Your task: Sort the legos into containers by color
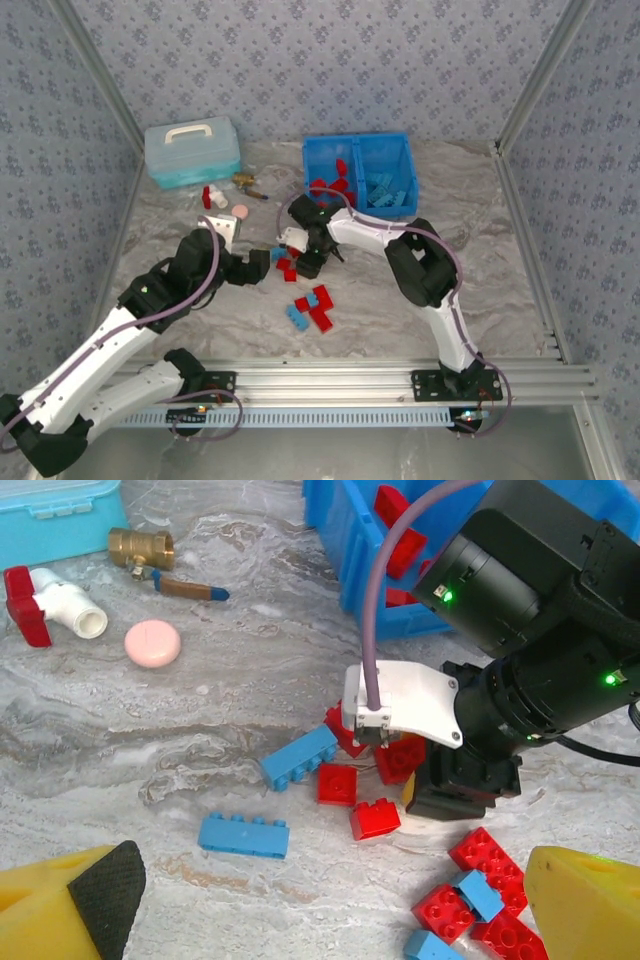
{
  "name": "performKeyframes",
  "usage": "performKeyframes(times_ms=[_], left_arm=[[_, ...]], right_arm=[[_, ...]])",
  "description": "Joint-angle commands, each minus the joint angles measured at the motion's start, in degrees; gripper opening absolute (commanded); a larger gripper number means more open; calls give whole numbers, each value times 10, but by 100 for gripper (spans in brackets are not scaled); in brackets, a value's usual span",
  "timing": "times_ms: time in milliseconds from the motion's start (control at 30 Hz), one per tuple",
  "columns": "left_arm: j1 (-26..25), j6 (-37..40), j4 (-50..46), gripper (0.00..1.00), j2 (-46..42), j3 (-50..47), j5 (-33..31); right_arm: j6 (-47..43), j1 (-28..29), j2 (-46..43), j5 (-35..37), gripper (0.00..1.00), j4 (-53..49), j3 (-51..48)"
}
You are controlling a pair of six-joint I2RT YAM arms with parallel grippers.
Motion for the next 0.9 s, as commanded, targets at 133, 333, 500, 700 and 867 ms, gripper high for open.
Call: performKeyframes(times_ms=[133, 333, 500, 700, 867], left_arm=[[7, -18, -9, 99, 1, -8, -33], [9, -23, 0, 99, 8, -12, -39], [10, -28, 12, 99, 16, -18, -37], [10, -32, 23, 99, 32, -16, -25], [12, -39, 25, 99, 39, -13, -14]], right_arm=[[3, -5, -8, -75, 38, -27, -8], [47, -16, -102, -93, 27, 18, -86], [93, -31, -230, -106, 26, 90, -147], [202, -80, -308, 13, 29, 230, -165], [263, -119, -196, 129, 29, 175, -29]])
